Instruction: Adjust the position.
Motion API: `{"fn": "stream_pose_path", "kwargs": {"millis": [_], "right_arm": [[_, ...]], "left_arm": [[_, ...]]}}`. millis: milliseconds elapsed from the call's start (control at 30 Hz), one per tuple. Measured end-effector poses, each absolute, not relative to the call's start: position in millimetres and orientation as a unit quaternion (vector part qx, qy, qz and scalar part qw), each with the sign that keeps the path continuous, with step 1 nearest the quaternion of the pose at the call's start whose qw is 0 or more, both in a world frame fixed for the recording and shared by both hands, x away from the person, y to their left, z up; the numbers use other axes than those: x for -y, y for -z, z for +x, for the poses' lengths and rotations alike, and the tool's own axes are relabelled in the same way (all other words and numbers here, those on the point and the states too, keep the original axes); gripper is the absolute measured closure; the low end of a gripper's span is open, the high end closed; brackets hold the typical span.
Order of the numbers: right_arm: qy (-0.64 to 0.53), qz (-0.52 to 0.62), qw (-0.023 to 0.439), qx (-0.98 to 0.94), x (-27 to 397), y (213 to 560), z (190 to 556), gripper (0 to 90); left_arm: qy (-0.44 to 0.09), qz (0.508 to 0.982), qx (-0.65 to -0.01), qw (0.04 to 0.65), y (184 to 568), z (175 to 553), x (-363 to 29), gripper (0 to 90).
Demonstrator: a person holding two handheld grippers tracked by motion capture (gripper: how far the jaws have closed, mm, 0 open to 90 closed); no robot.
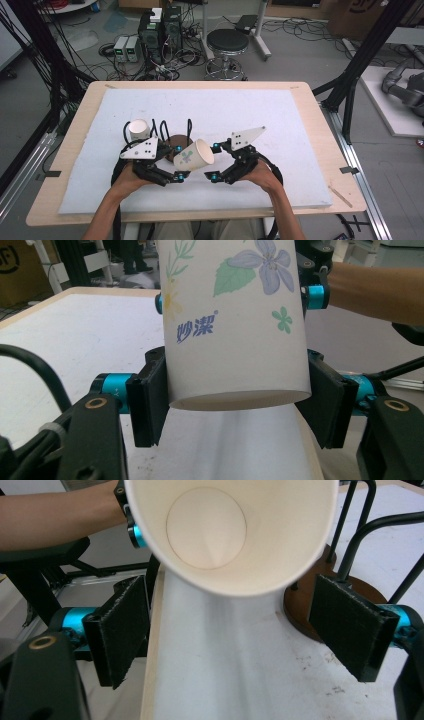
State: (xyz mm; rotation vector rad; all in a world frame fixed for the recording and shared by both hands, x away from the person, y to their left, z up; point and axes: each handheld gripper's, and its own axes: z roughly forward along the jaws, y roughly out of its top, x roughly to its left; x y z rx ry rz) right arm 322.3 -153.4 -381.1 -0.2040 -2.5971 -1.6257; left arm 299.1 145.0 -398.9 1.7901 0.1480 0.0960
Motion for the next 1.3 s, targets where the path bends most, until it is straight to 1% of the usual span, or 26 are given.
{"fn": "stream_pose_path", "kwargs": {"millis": [333,733,833,967,1167,1200,1233,1267,1300], "right_arm": [[0.537,-0.058,0.041,0.841,144.4,380.8,321.7,17.6],[0.552,-0.048,0.048,0.831,141.3,378.9,322.8,17.6],[0.555,-0.044,0.048,0.829,141.6,378.5,322.8,19.6],[0.557,-0.036,0.048,0.828,142.4,377.2,321.5,26.7],[0.56,-0.031,0.046,0.826,143.0,376.4,320.5,29.8],[0.56,-0.031,0.046,0.827,143.1,376.2,320.5,29.8],[0.561,-0.03,0.044,0.826,143.0,376.3,320.5,29.8],[0.561,-0.03,0.044,0.826,143.0,376.3,320.5,29.8],[0.56,-0.031,0.042,0.827,143.0,376.2,320.3,29.8]], "left_arm": [[-0.034,0.783,-0.048,0.619,399.5,298.1,-130.4,35.5],[-0.027,0.79,-0.04,0.611,402.0,297.5,-124.7,35.5],[-0.023,0.792,-0.041,0.609,402.9,297.2,-123.5,35.5],[-0.023,0.791,-0.041,0.61,403.0,298.0,-124.0,35.6],[-0.026,0.791,-0.04,0.61,402.7,297.4,-124.1,35.4],[-0.026,0.791,-0.042,0.61,402.7,297.0,-123.8,34.8],[-0.028,0.791,-0.046,0.609,403.1,296.8,-123.2,29.8],[-0.028,0.791,-0.046,0.609,403.1,296.8,-123.2,20.1],[-0.034,0.79,-0.05,0.61,403.5,296.6,-122.8,20.1]]}}
